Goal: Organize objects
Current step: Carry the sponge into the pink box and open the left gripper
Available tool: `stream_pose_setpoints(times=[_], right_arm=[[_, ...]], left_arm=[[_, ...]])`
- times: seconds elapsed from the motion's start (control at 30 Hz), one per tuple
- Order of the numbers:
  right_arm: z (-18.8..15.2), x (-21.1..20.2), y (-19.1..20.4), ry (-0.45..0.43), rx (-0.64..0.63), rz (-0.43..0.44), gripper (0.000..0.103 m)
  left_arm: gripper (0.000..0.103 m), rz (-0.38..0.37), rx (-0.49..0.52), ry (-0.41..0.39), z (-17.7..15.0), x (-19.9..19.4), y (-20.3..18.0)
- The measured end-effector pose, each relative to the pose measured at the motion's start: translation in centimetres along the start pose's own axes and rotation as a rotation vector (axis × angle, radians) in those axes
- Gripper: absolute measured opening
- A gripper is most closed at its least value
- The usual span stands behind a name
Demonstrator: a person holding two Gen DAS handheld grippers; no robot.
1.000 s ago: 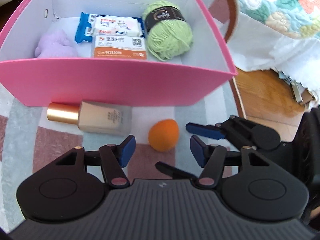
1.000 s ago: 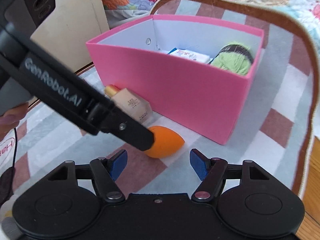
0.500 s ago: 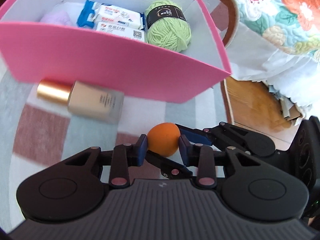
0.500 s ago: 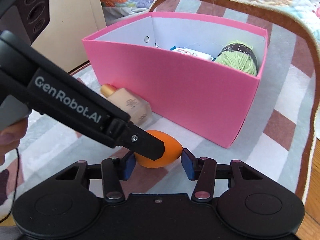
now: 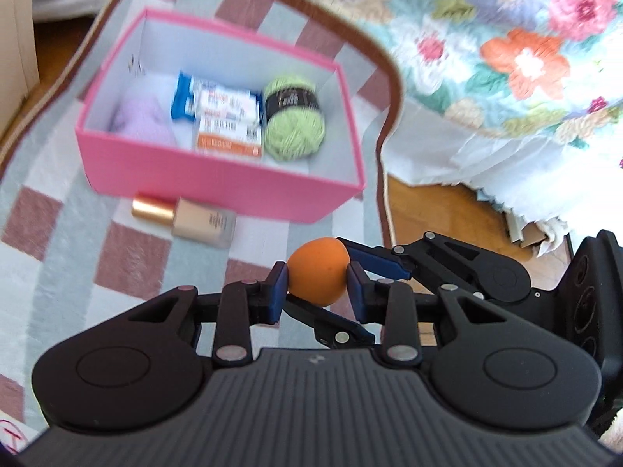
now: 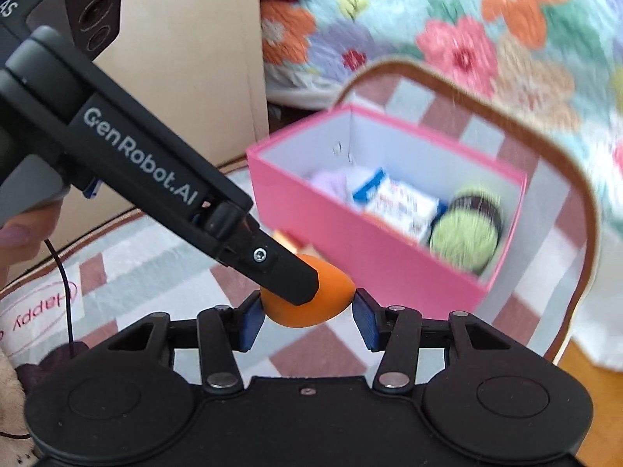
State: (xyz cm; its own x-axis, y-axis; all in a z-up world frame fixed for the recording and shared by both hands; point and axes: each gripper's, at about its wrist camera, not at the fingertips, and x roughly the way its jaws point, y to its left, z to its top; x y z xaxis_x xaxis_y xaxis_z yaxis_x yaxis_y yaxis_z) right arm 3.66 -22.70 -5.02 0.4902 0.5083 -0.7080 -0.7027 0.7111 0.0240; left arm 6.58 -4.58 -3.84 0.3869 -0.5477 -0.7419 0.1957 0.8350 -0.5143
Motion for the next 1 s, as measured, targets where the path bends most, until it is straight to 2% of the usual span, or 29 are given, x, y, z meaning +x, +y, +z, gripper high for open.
stream_pose_setpoints(times=[0.33, 0.57, 0.67, 0.83, 1.0], right_arm=[[6.3, -1.6, 1.0, -0.032, -0.054, 0.005, 0.055], [10.2, -0.6, 0.9, -0.056, -0.086, 0.024, 0.055], [11.7, 1.1, 0.0, -0.052, -0.046, 0.056, 0.055], [13.0, 5.5, -2.8, -0.043, 0.070, 0.151, 0.055], [12.9, 10.5, -4.5, -0.002, 0.146, 0.157, 0.055]], left_arm=[[0.032, 0.042, 0.058, -0.084, 3.2, -5.6, -1.1], [0.032, 0.106, 0.070, -0.145, 6.5, -7.3, -0.4], [0.033, 0.149, 0.058, -0.164, 8.2, -6.6, 0.6], [0.033, 0.230, 0.046, -0.142, 10.7, -3.2, 2.9], [0.034, 0.267, 0.029, -0.142, 12.2, 1.0, 5.1]])
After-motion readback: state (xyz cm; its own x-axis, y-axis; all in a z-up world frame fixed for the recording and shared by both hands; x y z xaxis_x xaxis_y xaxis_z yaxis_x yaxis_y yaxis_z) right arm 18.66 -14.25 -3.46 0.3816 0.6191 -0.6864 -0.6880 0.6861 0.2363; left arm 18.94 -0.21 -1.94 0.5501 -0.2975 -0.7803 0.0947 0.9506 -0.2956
